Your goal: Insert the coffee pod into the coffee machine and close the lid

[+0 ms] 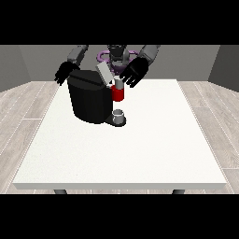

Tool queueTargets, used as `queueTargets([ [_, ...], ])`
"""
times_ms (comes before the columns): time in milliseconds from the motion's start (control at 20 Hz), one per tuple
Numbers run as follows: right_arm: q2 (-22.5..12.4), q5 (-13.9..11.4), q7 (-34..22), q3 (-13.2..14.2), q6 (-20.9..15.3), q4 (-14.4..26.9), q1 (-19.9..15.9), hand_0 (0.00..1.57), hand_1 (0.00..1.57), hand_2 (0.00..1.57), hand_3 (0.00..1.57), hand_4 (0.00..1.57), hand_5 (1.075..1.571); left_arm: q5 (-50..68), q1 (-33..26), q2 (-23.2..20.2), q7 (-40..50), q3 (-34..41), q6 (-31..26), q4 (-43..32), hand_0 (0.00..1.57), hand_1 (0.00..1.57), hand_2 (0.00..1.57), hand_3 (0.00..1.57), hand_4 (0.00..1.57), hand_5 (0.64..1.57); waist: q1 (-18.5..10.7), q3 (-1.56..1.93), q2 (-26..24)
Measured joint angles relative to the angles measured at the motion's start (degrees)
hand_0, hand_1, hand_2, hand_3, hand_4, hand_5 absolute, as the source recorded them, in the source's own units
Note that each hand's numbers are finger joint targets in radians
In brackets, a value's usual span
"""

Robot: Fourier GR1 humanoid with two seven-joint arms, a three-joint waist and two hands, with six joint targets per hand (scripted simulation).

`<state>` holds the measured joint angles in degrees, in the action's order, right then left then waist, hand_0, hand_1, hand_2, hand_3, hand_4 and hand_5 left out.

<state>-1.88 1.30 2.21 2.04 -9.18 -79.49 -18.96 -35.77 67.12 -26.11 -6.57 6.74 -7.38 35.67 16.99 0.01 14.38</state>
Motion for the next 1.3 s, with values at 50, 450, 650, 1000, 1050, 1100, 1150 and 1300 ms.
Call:
queueTargets([
  [50, -0.4, 0.4, 0.0, 0.4, 0.4, 0.0, -0.3, 0.00, 0.00, 0.00, 0.00, 0.51, 1.571, 0.0, -0.1, 0.2, -0.4, 0.0, 0.1, 0.0, 1.25, 1.25, 1.29, 1.21, 0.51, 1.571, -0.1, 0.00, 0.3],
  [450, -0.5, 0.8, 1.6, 0.8, 0.8, 0.0, 1.1, 0.00, 0.00, 0.00, 0.00, 0.45, 1.571, -0.7, -0.2, 0.7, -0.9, -0.2, -0.1, -0.2, 1.19, 1.19, 1.27, 1.20, 0.51, 1.571, -0.1, 0.00, 0.1],
  [650, 0.0, 0.6, 2.1, 1.1, -0.1, 0.7, 0.8, 0.00, 0.00, 0.00, 0.00, 0.43, 1.571, -1.0, 0.2, 1.3, -0.7, -0.4, -0.4, -0.3, 1.16, 1.16, 1.24, 1.18, 0.49, 1.571, -0.6, 0.00, 0.5],
  [1000, -1.1, 1.4, 2.7, 2.5, 0.5, 2.2, 0.1, 0.00, 0.00, 0.00, 0.00, 0.40, 1.571, -1.7, 0.6, 1.7, -0.3, -0.7, -0.7, -0.3, 1.23, 1.23, 1.27, 1.18, 0.48, 1.571, -1.0, 0.03, 0.7],
  [1050, -1.2, 1.5, 2.2, 2.5, 0.5, 2.0, -0.1, 0.00, 0.00, 0.00, 0.00, 0.42, 1.571, -1.8, 0.5, 1.7, -0.1, -0.5, -0.6, -0.4, 1.22, 1.22, 1.27, 1.17, 0.48, 1.571, -1.0, 0.03, 0.6],
  [1100, -0.6, 1.2, 1.8, 1.9, -0.1, 1.6, 0.2, 0.00, 0.00, 0.00, 0.00, 0.36, 1.571, -1.8, 0.3, 1.9, -0.2, -0.5, -0.6, -0.6, 1.22, 1.22, 1.27, 1.17, 0.48, 1.571, -0.9, 0.03, 0.3],
  [1150, -1.0, 1.2, 1.1, 1.9, -0.1, 1.3, 0.0, 0.00, 0.00, 0.00, 0.00, 0.37, 1.571, -1.7, 0.1, 1.9, -0.4, -0.3, -0.8, -0.7, 1.22, 1.22, 1.25, 1.15, 0.47, 1.571, -0.9, 0.05, 0.3],
  [1300, -0.6, 0.9, 1.0, 1.9, -0.8, 1.8, -0.1, 0.00, 0.00, 0.00, 0.00, 0.34, 1.571, -1.8, 0.2, 2.1, -0.3, -0.4, -1.3, -0.6, 1.20, 1.20, 1.23, 1.09, 0.46, 1.571, -1.2, 0.05, 0.3],
])
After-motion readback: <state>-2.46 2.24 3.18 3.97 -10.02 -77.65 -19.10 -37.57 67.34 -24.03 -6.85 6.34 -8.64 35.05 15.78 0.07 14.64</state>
